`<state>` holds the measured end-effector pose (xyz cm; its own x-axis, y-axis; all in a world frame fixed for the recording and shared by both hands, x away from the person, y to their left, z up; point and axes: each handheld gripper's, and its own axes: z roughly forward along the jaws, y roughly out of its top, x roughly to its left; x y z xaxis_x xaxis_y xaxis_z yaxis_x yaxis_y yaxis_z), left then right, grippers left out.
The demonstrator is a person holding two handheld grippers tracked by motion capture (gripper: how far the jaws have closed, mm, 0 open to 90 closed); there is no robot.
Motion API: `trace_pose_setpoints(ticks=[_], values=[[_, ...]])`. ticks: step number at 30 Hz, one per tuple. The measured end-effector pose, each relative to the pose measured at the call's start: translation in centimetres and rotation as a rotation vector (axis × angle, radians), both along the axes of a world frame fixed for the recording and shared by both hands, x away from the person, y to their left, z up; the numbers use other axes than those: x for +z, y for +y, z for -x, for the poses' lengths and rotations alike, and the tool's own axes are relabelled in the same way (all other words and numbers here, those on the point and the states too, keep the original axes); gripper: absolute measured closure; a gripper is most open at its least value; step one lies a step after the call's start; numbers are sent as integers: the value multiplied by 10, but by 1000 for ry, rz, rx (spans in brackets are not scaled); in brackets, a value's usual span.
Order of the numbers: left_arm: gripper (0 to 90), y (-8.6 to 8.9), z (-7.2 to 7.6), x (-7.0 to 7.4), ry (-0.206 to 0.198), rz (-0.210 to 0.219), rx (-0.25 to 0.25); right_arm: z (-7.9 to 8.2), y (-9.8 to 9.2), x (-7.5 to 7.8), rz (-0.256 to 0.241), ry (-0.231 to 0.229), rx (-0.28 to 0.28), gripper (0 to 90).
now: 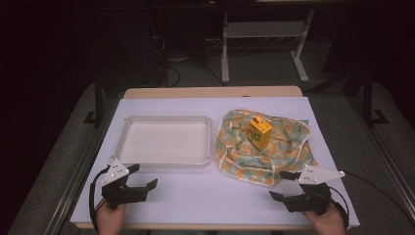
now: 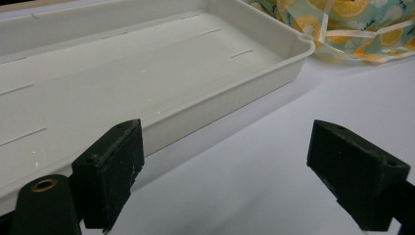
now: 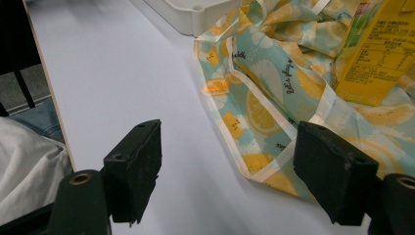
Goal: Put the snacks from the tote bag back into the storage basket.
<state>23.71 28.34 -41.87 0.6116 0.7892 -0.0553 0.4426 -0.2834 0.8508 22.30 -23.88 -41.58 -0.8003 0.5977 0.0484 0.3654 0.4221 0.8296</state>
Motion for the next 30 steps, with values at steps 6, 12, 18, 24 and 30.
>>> trace_pose_setpoints(ticks=[6,12,18,24,30], values=[[134,-1,0,0,-2,-3,-9,0,-1,1,-6,3,-7,246],[134,-1,0,0,-1,-1,-7,-2,-1,2,11,7,-7,238],[134,0,0,-1,5,2,-1,-10,0,9,12,30,-2,201],[134,1,1,0,-3,11,-2,-20,2,18,29,51,2,191],[134,1,1,0,-2,6,-10,-27,-2,27,45,67,-7,184]])
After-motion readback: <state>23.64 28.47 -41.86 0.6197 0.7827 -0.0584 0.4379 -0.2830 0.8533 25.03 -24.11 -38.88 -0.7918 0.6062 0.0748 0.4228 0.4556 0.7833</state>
